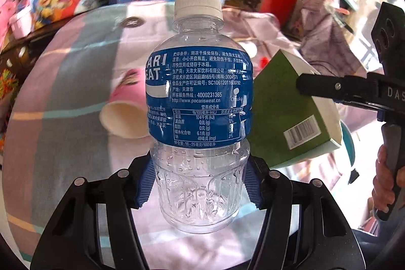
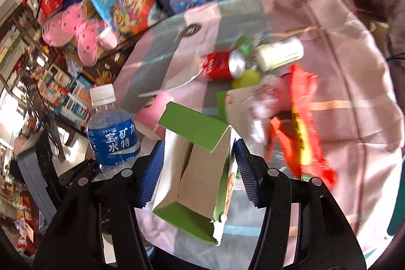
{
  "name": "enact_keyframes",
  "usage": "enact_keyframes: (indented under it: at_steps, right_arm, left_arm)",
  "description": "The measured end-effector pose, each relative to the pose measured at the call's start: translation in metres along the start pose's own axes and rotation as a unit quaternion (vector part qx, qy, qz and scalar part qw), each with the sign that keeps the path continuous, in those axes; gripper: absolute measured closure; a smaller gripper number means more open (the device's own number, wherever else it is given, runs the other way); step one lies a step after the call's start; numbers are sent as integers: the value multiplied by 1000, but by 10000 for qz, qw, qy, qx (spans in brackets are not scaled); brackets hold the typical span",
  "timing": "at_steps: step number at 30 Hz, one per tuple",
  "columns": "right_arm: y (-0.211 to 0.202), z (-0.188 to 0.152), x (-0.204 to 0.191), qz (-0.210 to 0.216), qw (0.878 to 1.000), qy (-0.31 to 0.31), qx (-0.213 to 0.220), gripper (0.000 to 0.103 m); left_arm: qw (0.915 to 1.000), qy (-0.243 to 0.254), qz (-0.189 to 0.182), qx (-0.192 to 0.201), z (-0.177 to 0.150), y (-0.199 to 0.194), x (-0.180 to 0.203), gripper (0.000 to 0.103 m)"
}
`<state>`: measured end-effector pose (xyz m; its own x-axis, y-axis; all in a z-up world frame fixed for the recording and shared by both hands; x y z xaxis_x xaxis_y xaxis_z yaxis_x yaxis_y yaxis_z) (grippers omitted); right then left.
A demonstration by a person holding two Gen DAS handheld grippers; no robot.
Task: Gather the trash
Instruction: 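Carry bottle and box to the teal bin and open both tools to drop them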
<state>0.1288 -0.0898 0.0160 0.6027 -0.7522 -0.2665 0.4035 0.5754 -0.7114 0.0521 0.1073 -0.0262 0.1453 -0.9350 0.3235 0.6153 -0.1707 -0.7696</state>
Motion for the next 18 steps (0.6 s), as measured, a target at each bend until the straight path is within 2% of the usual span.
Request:
enact_keyframes:
  at_steps: [9,14,18]
  right_arm:
    - [-93,-20,49,-527,9958,313,681,49]
    - [-148,-42,100,-997,9861,778,1079,49]
    - [-191,-70,150,-1424,9732,1222,1329,49]
  left_arm:
    - [9961,699,-538,-35,-3,-3,91,42]
    - [9869,1321,-897,-233,-9,11,164,43]
    - [9762,1762,-1177,-458,-17,28,225,43]
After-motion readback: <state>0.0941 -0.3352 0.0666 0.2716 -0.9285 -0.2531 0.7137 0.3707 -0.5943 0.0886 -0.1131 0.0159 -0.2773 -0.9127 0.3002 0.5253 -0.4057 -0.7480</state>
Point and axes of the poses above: each gripper's, at about its wrist camera, not at the fingertips, and y roughly the way its jaws point, x to its right, z to its top, the point moved 2 cm from there along y, roughly the way its jaws point, and after that the axes turned 14 degrees about -y, right-handed, at the moved point
